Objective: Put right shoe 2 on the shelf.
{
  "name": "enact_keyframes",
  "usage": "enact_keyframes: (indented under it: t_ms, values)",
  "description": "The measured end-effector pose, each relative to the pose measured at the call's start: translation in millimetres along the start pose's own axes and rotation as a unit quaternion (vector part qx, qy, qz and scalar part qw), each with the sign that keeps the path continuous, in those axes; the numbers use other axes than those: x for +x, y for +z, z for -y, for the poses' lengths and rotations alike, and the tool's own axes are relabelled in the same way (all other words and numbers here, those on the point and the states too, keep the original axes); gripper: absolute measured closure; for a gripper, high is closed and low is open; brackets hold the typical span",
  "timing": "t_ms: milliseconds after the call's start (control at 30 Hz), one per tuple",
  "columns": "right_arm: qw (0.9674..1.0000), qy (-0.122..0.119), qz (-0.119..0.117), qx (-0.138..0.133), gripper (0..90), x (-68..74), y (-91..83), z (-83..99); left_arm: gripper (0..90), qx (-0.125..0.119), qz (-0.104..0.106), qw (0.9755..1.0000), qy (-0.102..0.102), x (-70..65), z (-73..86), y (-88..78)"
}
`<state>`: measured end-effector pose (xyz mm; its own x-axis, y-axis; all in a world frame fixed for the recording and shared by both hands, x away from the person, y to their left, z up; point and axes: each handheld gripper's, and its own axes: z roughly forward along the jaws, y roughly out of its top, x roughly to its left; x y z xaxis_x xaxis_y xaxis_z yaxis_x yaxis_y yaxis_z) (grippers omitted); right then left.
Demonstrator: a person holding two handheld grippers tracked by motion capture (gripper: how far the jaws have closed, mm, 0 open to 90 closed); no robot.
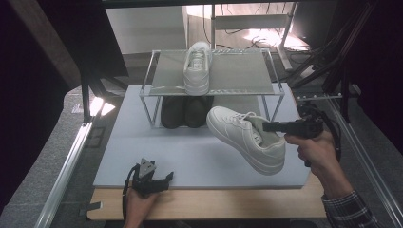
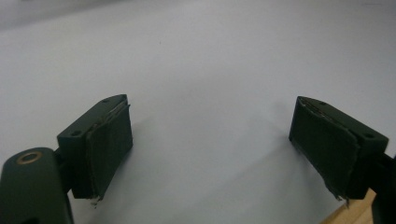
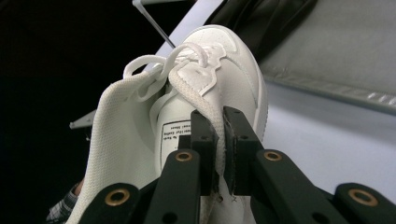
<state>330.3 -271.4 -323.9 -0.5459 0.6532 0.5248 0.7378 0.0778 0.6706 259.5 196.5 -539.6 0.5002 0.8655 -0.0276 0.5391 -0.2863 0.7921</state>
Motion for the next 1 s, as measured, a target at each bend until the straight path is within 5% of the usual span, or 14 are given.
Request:
enact_keyframes:
  t_ms: [567, 1000]
  values:
    - [0.9991, 0.007, 0.010, -0.041, 83.9, 15.1, -27.0, -43.5, 12.9, 0.000, 0.000, 1.0000, 0.000, 0.1, 0.0, 0.1]
    - [0.9956, 0.029, 0.050, -0.074, 83.9, 4.0, -16.4, -72.9, 12.9, 0.000, 0.000, 1.0000, 0.000, 0.1, 0.0, 0.1]
